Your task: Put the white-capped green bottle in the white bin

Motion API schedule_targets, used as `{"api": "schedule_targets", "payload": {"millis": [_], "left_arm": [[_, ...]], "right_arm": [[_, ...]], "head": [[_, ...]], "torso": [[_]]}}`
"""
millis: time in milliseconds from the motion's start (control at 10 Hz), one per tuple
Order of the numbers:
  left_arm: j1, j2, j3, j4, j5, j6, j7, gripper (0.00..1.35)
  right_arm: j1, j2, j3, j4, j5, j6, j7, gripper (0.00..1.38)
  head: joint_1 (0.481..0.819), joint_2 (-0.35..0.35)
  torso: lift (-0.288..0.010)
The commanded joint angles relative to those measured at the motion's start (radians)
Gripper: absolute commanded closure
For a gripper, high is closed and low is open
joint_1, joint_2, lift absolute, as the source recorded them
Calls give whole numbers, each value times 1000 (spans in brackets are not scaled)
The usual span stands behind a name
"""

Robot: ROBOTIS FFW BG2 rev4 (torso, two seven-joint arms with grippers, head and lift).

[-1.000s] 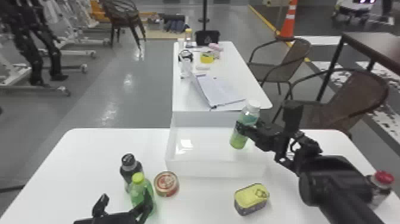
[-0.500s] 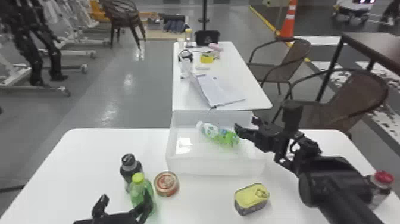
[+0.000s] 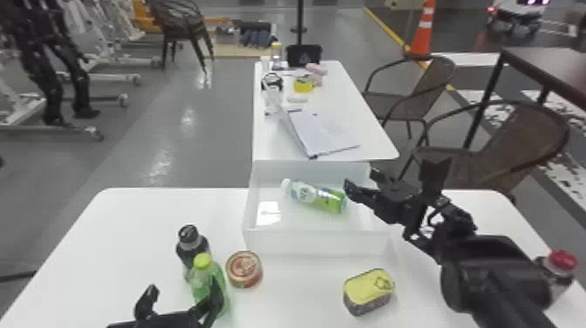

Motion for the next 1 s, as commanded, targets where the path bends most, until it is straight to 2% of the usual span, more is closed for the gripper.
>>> {"api": "schedule_targets", "payload": {"millis": [0, 300, 400, 500, 600, 900], "left_arm": [[0, 0, -2, 0, -2, -4, 4, 125], [2, 0, 0, 0, -2, -13, 9, 125], [3, 0, 2, -2, -2, -18, 9, 125], [6, 0, 3, -3, -2, -19, 9, 125], [6, 0, 2, -5, -4, -19, 10, 125], [6, -3, 0, -5, -10, -19, 10, 125]], "right_arm": [[98, -11, -54, -167, -2, 33, -22, 412], [340, -14, -209, -469, 43, 119, -59, 406], [405, -10, -244, -518, 40, 127, -59, 406], [463, 7, -275, -550, 24, 130, -59, 409], [529, 21, -289, -587, 21, 150, -59, 407], [722, 33, -287, -744, 1, 157, -78, 410]], "head": [[549, 0], [549, 0], [549, 0], [549, 0], [549, 0], [549, 0]], "torso": [[-100], [-100], [-100], [-100], [-100], [-100]]}}
